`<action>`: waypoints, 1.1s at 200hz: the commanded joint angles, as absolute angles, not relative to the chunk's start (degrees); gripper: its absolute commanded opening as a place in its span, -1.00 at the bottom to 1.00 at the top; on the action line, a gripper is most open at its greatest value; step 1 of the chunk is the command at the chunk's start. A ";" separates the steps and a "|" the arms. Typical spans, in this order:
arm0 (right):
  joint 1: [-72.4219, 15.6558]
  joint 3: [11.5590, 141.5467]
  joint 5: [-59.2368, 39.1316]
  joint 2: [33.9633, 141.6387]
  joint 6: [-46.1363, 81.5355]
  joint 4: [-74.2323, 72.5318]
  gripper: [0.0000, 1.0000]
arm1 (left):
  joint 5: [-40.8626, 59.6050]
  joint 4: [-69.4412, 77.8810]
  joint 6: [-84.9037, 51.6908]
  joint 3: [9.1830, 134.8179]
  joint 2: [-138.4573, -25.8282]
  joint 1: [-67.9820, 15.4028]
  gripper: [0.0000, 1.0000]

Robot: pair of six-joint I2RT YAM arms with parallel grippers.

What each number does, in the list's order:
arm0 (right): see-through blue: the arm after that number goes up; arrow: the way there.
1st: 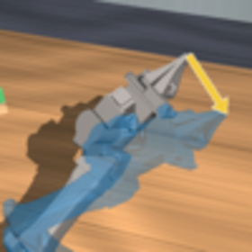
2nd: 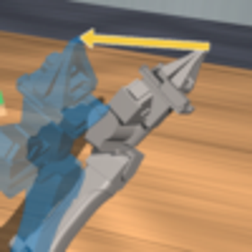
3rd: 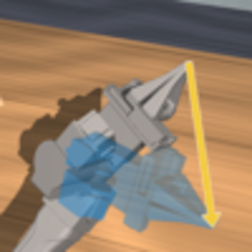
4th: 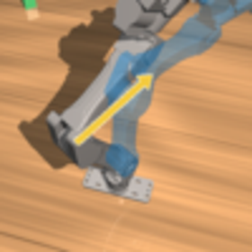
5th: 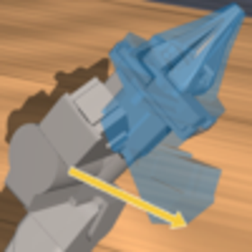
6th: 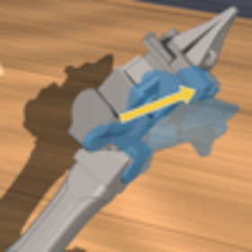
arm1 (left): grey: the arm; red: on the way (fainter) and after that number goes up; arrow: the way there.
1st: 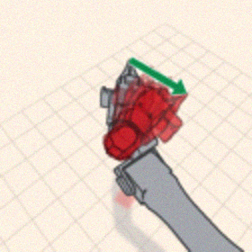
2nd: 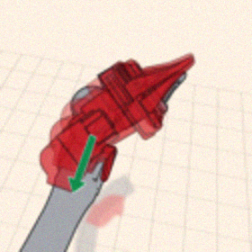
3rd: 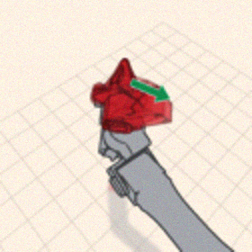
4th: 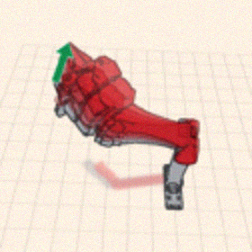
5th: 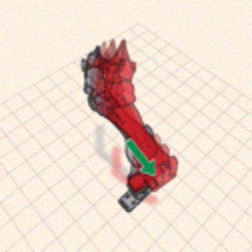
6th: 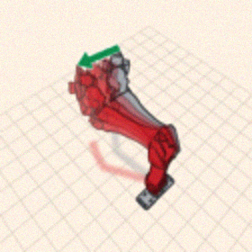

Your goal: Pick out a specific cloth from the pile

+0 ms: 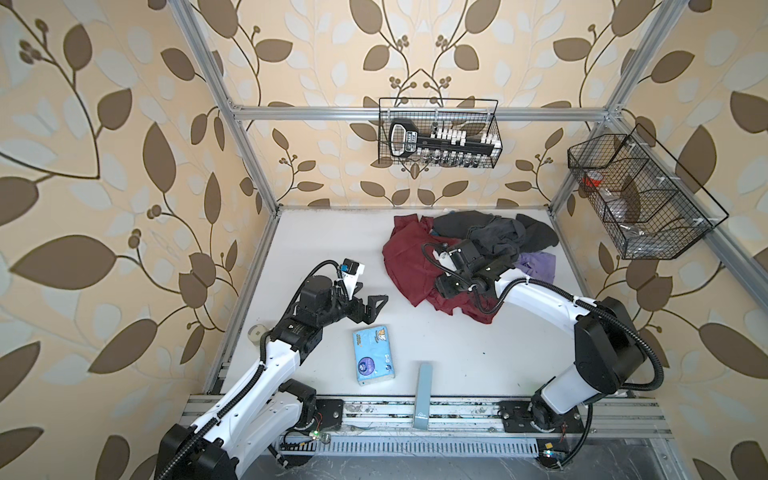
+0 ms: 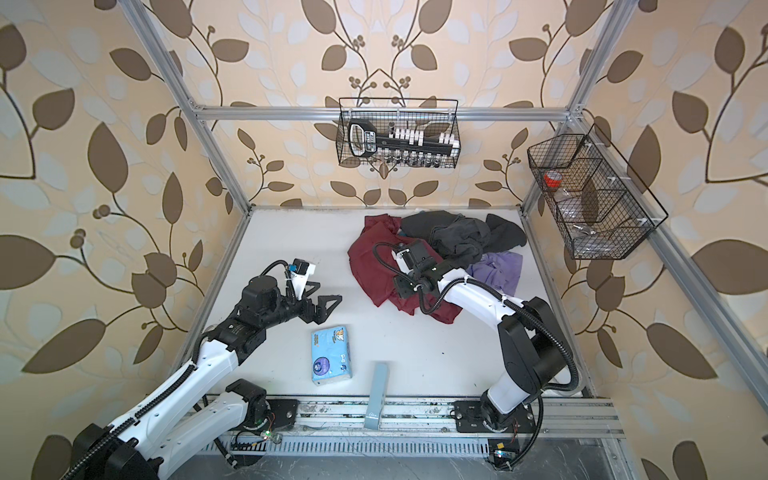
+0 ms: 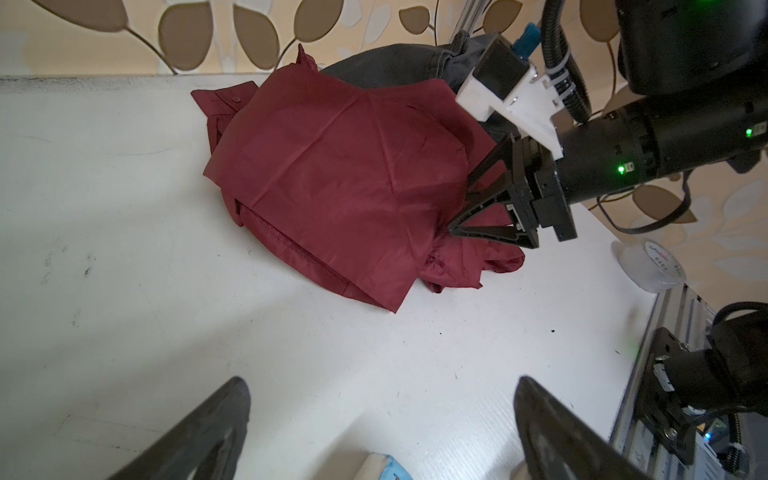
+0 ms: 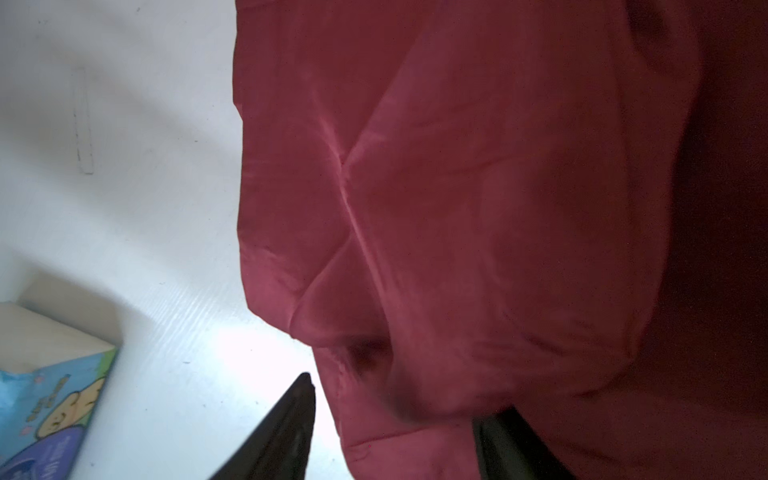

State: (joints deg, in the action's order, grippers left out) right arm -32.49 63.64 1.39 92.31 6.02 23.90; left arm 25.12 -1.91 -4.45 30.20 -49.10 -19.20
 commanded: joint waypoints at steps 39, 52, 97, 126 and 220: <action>-35.15 62.93 -0.80 98.48 6.59 24.05 0.56 | 26.41 -0.19 -3.96 31.02 -47.96 -19.78 0.98; -35.17 62.85 -1.05 99.61 6.89 23.06 0.58 | 26.37 -0.18 -3.89 30.97 -47.96 -19.79 0.98; -35.17 63.78 1.38 103.98 8.26 22.58 0.58 | 26.28 -0.29 -3.93 30.98 -47.91 -19.84 0.98; -35.21 63.33 1.70 106.31 8.93 21.98 0.38 | 26.19 -0.35 -3.87 30.97 -47.97 -19.84 0.98; -35.20 62.33 7.06 103.22 10.37 23.44 -1.00 | 26.10 -0.35 -3.90 30.83 -47.31 -20.03 0.98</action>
State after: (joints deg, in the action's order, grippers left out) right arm -34.87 63.55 4.56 106.06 9.65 20.05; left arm 25.12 -1.91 -4.45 30.20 -48.77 -19.20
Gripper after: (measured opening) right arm 0.051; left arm 0.989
